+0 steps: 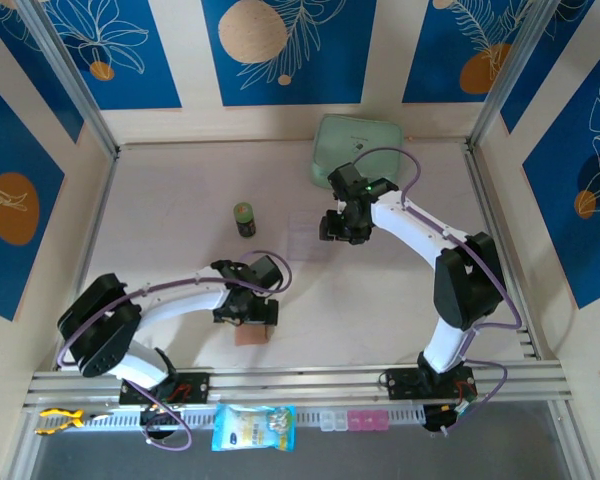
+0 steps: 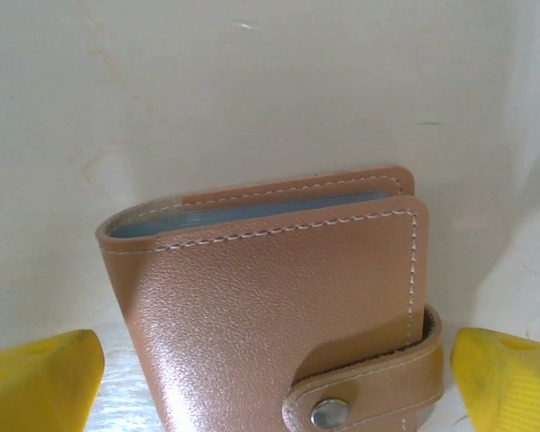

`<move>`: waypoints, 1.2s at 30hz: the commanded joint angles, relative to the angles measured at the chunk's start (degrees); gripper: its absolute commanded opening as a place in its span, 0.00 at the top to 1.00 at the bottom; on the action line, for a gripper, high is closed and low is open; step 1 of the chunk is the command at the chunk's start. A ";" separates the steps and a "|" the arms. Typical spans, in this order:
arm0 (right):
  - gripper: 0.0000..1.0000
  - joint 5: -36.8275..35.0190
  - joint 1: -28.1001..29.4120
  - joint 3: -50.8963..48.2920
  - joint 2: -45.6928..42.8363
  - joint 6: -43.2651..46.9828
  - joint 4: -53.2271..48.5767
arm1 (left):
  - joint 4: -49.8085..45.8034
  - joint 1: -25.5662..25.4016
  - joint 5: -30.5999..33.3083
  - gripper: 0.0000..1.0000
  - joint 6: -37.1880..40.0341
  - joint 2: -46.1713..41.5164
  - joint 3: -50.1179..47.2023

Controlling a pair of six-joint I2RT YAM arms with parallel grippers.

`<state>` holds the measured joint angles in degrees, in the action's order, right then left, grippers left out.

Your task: Take the credit cards out of the card holder

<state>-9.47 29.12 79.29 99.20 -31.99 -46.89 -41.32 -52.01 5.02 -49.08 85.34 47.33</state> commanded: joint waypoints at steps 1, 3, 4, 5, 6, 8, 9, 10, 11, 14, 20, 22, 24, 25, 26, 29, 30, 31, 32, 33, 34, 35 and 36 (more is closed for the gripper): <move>0.47 0.69 0.05 -0.75 -2.78 -0.46 -0.26 | -0.13 -0.92 -0.62 0.02 -1.37 1.15 0.83; 0.47 0.60 0.04 -0.90 -3.16 -0.53 -0.22 | -0.08 -0.90 -0.62 0.02 -1.33 1.48 0.70; 0.47 0.54 0.01 -1.03 -3.23 -0.53 -0.21 | -0.16 -0.92 -0.62 0.02 -1.37 1.67 0.74; 0.47 0.58 0.10 -1.06 -3.22 -0.55 -0.24 | -0.10 -0.97 -0.70 0.02 -1.37 1.87 0.65; 0.47 0.60 0.04 -1.05 -3.30 -0.55 -0.22 | -0.02 -0.98 -0.78 0.03 -1.37 1.93 0.59; 0.47 0.60 0.05 -1.19 -3.47 -0.55 -0.27 | 0.52 -0.91 -1.13 0.05 -1.37 2.02 0.49; 0.47 0.60 0.06 -1.23 -3.51 -0.53 -0.21 | 0.66 -0.94 -1.22 0.05 -1.37 2.09 0.57; 0.47 0.67 0.06 -1.25 -3.57 -0.53 -0.15 | 0.87 -0.96 -1.44 0.06 -1.41 2.28 0.56; 0.47 0.71 0.10 -1.40 -3.58 -0.54 -0.11 | 0.98 -0.93 -1.50 0.06 -1.41 2.59 0.65; 0.47 0.94 0.13 -1.41 -3.57 -0.47 -0.12 | 1.09 -0.94 -1.76 0.07 -1.28 3.46 0.87; 0.47 0.95 0.14 -1.21 -3.58 -0.27 -0.18 | 1.15 -1.03 -2.03 0.14 -1.11 3.82 1.16; 0.48 1.03 0.19 -1.09 -3.57 -0.27 -0.17 | 1.07 -0.99 -2.03 0.17 -1.02 3.78 1.43; 0.48 1.02 0.14 -1.06 -3.62 -0.18 -0.17 | 0.69 -0.95 -1.94 0.19 -0.80 3.87 2.01; 0.48 0.99 0.14 -0.96 -3.60 -0.18 -0.19 | 0.50 -0.99 -1.85 0.19 -0.60 3.96 2.50; 0.47 0.95 0.14 -0.88 -3.58 -0.10 -0.30 | 0.25 -0.99 -1.70 0.20 -0.37 4.11 3.05; 0.48 0.95 0.15 -0.59 -3.69 0.00 -0.70 | -0.55 -1.28 -1.76 0.21 0.37 4.85 5.24; 0.48 0.89 0.14 -0.53 -3.79 0.04 -0.82 | -0.73 -1.35 -1.72 0.21 0.60 5.20 6.04; 0.48 0.68 0.14 -0.53 -3.91 0.16 -0.91 | -0.91 -1.43 -1.84 0.21 0.91 5.64 7.01; 0.48 0.52 0.14 -0.55 -4.14 0.24 -1.12 | -1.04 -1.47 -1.93 0.21 1.30 6.33 8.08; 0.48 0.36 0.06 -0.65 -4.34 0.30 -1.21 | -1.13 -1.56 -2.02 0.21 1.51 6.99 8.93; 0.48 0.18 -0.02 -0.87 -4.59 0.42 -1.34 | -1.14 -1.62 -2.16 0.21 1.79 7.84 10.04; 0.48 0.07 -0.11 -1.13 -4.87 0.46 -1.35 | -1.13 -1.74 -2.44 0.21 2.14 8.73 11.14; 0.48 -0.02 -0.27 -1.39 -5.17 0.61 -1.46 | -1.13 -1.85 -2.62 0.21 2.52 9.60 12.22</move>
<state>-9.50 29.12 78.61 96.60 -31.88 -46.98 -40.80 -52.99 3.51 -48.27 92.97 56.58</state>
